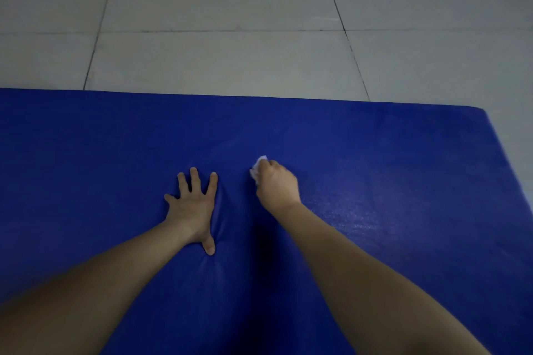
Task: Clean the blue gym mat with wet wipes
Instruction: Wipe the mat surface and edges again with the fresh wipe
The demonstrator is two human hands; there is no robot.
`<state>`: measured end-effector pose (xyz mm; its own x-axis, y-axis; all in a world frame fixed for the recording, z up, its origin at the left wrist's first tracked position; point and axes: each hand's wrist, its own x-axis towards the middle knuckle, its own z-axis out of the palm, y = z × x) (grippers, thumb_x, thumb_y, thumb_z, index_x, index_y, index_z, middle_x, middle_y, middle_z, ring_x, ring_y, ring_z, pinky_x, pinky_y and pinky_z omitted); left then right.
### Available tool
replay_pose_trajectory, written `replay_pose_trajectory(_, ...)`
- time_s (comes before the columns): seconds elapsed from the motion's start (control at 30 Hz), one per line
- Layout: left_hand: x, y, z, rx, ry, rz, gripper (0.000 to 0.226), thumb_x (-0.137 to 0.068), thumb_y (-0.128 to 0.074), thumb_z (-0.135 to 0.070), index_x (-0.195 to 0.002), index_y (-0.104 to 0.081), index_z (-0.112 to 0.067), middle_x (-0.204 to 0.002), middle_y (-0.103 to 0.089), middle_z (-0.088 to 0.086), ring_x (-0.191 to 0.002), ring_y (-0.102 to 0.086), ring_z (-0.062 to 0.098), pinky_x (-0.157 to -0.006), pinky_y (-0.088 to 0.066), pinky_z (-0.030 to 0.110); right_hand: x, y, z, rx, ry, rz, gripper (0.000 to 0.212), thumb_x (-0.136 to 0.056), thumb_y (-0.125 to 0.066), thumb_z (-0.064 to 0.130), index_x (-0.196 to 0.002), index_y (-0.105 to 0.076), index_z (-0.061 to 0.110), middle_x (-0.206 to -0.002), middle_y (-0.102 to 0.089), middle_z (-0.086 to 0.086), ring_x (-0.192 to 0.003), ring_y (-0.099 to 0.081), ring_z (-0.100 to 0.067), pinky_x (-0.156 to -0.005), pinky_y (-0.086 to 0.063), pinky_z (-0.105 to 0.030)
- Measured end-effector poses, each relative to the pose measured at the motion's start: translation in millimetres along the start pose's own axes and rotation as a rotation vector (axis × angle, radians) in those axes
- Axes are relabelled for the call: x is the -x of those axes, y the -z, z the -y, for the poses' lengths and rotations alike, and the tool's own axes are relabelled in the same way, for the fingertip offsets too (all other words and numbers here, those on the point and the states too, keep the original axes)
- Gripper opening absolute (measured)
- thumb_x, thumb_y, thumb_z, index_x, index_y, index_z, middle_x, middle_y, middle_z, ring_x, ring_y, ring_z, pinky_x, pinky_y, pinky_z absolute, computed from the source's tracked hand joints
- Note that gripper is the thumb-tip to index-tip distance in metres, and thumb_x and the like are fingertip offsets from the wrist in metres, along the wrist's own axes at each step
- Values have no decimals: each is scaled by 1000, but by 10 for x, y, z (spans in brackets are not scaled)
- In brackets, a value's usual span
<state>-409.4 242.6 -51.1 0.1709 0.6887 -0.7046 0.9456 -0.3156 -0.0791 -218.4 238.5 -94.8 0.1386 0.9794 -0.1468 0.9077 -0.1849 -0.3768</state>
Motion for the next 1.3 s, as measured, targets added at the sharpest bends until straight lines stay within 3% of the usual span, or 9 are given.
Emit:
replay_pose_trajectory(0.13, 6, 3, 16, 32, -8, 3, 174, -45, -98, -54, -150, 37, -24, -157, 40, 20, -148, 25, 48, -117, -20, 69, -11, 426, -841, 55, -236, -38, 18, -90, -56, 7, -106, -54, 14, -105, -62, -6, -91, -63, -28, -67, -48, -34)
replay_pose_trajectory(0.27, 11, 43, 57, -1, -35, -5, 172, -43, -95, -63, -154, 31, -25, -160, 31, 18, -151, 17, 47, -116, -28, 64, 137, 824, -1646, 175, -463, -65, 19, -94, -57, 14, -112, -56, 10, -115, -59, -15, -102, -61, -36, -71, -38, -34)
replay_pose_trajectory(0.4, -68, 246, 196, 34, -45, -218, 149, -41, -81, -83, -158, -8, -26, -158, -8, 14, -146, -18, 39, -113, -34, 62, 84, 904, -1751, 230, -583, -63, 21, -99, -53, 20, -115, -55, 8, -115, -58, -18, -95, -59, -37, -70, -38, -36)
replay_pose_trajectory(0.47, -164, 289, 217, 111, 25, -238, 162, -39, -85, -80, -159, 12, -27, -164, 13, 15, -153, 3, 41, -116, -21, 70, 6, 819, -1611, 179, -604, -86, 19, -96, -52, 13, -112, -55, 4, -112, -60, -19, -92, -59, -36, -70, -38, -35)
replay_pose_trajectory(0.57, -354, 315, 179, 214, 79, -91, 175, -37, -94, -67, -150, 36, -34, -159, 38, 12, -151, 22, 43, -116, -15, 74, -118, 629, -1300, 126, -531, -124, 21, -94, -51, 8, -112, -55, -1, -109, -62, -19, -96, -63, -36, -71, -39, -33)
replay_pose_trajectory(0.77, -471, 397, 130, 220, 119, 3, 177, -38, -98, -59, -148, 38, -34, -156, 44, 14, -147, 28, 47, -115, -13, 74, -345, 299, -406, 87, -319, -62, 27, -96, -48, 9, -121, -52, 2, -112, -61, -14, -95, -64, -30, -74, -49, -35)
replay_pose_trajectory(0.97, -459, 406, 118, 212, 137, 24, 176, -40, -97, -59, -147, 41, -35, -154, 46, 14, -146, 30, 46, -116, -12, 74, -368, -17, 244, 39, 24, -28, 7, -101, -50, 16, -102, -52, 10, -91, -54, -5, -80, -60, -23, -58, -34, -30)
replay_pose_trajectory(1.17, -453, 407, 127, 245, 121, 31, 177, -38, -98, -59, -146, 41, -37, -154, 47, 12, -146, 31, 44, -115, -10, 75, -374, 528, -958, 122, -257, -72, 17, -91, -55, 7, -107, -56, 8, -111, -60, -12, -96, -62, -31, -69, -45, -33)
replay_pose_trajectory(1.3, -448, 400, 132, 253, 115, 24, 177, -38, -98, -58, -146, 41, -36, -154, 47, 12, -147, 31, 44, -116, -10, 74, -255, 874, -1741, 171, -504, -147, 13, -96, -54, 14, -105, -55, 6, -108, -62, -15, -89, -60, -34, -68, -40, -34)
